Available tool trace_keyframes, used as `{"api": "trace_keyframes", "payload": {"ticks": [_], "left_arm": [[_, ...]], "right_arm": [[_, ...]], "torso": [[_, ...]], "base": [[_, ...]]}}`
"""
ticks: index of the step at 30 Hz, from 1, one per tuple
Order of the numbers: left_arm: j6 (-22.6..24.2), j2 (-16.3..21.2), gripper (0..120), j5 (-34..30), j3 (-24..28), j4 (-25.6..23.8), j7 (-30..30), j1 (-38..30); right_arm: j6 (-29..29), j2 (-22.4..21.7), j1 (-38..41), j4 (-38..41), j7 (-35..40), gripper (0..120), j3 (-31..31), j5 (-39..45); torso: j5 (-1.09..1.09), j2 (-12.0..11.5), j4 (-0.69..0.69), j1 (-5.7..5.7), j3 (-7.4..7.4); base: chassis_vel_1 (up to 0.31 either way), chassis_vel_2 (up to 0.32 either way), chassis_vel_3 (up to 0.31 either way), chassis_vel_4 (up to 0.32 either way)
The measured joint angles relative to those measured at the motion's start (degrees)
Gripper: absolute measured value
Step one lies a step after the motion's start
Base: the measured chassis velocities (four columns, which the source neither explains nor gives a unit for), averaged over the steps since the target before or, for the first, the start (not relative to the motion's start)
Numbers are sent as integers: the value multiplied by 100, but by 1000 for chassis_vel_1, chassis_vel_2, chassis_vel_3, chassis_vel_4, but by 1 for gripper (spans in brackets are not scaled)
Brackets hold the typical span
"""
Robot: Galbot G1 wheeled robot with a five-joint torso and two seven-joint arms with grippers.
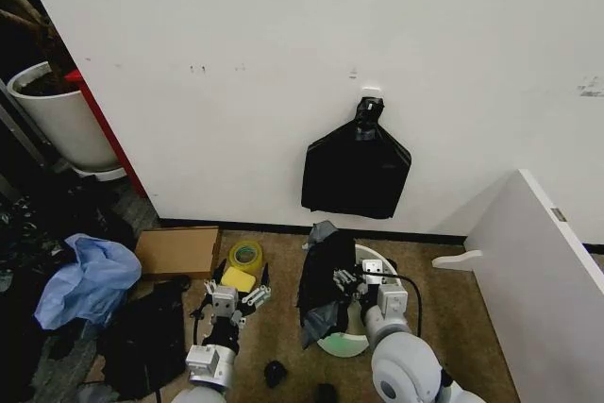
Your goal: Place the garbage bag over the trash bin.
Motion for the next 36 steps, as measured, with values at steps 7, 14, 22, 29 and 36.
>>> {"api": "trace_keyframes", "payload": {"ticks": [7,14,22,29,36], "left_arm": [[348,154,100,-542,166,46,193,-382],[1224,596,100,-2142,213,80,1285,-1036],[2544,728,100,-3124,498,227,1787,-1943],[3592,662,100,-3218,742,479,1780,-2359],[4294,565,100,-3097,873,610,1883,-2526]], "right_arm": [[-51,-52,-65,-36,-4,30,258,231],[617,-395,-306,-262,-1282,6,664,-398],[411,-533,-463,-191,-1519,0,837,-535],[198,-550,-455,-191,-1459,0,796,-706],[300,-512,-387,-271,-1542,0,566,-961]], "torso": [[0,0,1,0,0],[1,0,1,0,0],[1,0,0,0,0],[1,0,1,0,0],[0,0,1,0,0]], "base": [[0,0,0,0],[0,0,0,0],[0,0,0,0],[0,0,0,0],[0,0,0,0]]}}
